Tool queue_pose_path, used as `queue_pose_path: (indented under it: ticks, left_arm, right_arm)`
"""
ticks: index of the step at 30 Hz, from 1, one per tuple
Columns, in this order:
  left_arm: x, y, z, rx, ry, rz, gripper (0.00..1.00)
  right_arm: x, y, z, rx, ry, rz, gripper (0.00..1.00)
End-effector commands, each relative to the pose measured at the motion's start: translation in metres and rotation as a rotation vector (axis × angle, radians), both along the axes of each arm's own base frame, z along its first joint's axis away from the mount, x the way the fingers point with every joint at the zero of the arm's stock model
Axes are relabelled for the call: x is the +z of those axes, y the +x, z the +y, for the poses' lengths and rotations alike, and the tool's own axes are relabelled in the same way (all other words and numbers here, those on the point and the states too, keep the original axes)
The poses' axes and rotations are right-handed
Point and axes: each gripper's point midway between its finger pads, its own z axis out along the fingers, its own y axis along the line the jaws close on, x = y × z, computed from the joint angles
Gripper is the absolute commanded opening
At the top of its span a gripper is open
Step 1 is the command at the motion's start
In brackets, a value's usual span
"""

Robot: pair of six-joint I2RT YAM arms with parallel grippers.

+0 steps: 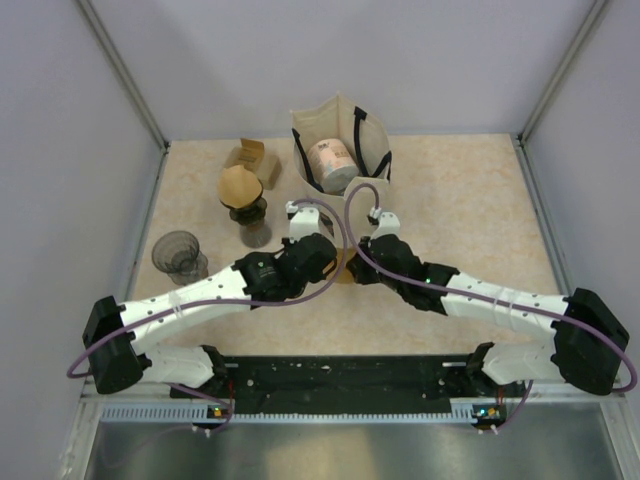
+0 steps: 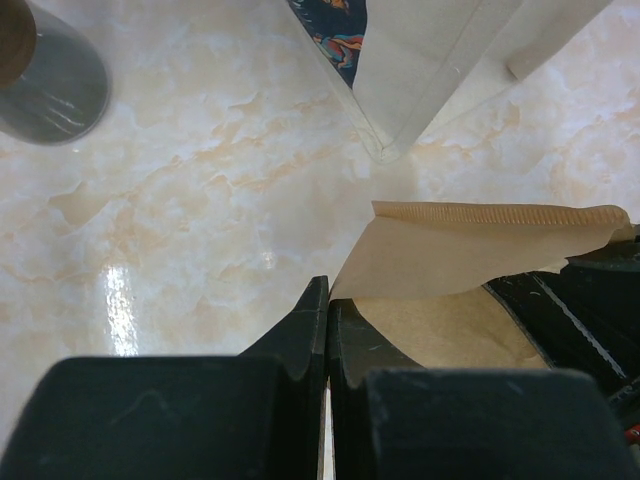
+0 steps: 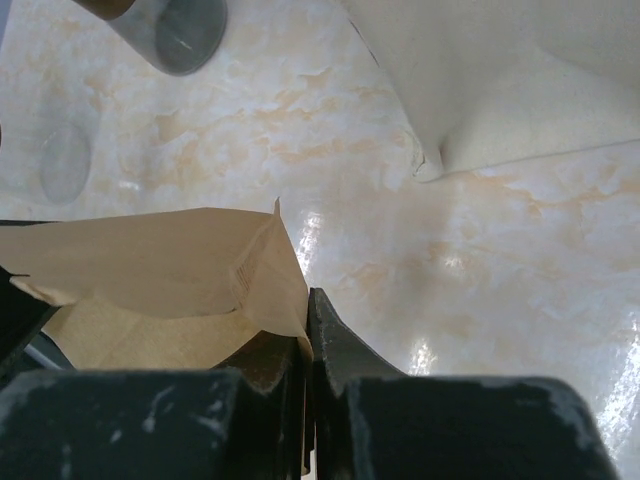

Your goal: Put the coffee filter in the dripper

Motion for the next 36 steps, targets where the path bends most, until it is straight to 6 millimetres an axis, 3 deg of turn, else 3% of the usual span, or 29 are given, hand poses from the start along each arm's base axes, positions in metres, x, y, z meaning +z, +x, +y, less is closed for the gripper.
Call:
queue_pose_path:
  ticks: [1, 4, 9, 14, 18, 24, 28, 30, 36]
  left_arm:
    - [0.01, 0.007, 0.021, 0.066, 0.065, -0.047, 0.0]
    - [0.01, 0.005, 0.021, 0.048, 0.07, -0.044, 0.0]
    - [0.011, -0.001, 0.003, -0.051, 0.011, -0.019, 0.0]
    - [0.02, 0.002, -0.001, -0.036, -0.004, -0.03, 0.0]
    - [0.031, 0.005, -0.006, -0.043, -0.018, -0.036, 0.0]
    - [0.036, 0.008, -0.004, -0.016, -0.009, -0.039, 0.0]
    - [0.041, 0.01, 0.004, 0.022, 0.014, -0.045, 0.0]
    - [0.046, 0.01, 0.014, 0.054, 0.037, -0.049, 0.0]
    - [0.07, 0.008, 0.038, 0.124, 0.058, -0.065, 0.0]
  right_arm:
    - [-0.003, 0.001, -0.015, 0.063, -0.133, -0.054, 0.0]
    - [-0.004, -0.005, -0.009, 0.16, -0.158, -0.084, 0.0]
    - [0.007, -0.01, 0.0, 0.213, -0.114, -0.107, 0.02]
    - [0.034, -0.002, 0.006, 0.209, -0.081, -0.172, 0.2]
    - [0.063, 0.0, 0.013, 0.227, -0.029, -0.222, 0.51]
    - [0.109, 0.003, 0.013, 0.218, 0.042, -0.336, 0.65]
    - [0.134, 0.006, -0.004, 0.15, 0.063, -0.406, 0.81]
    - [0.141, 0.006, -0.017, 0.107, 0.077, -0.442, 0.99]
    - [0.161, 0.002, -0.047, -0.011, 0.211, -0.574, 0.99]
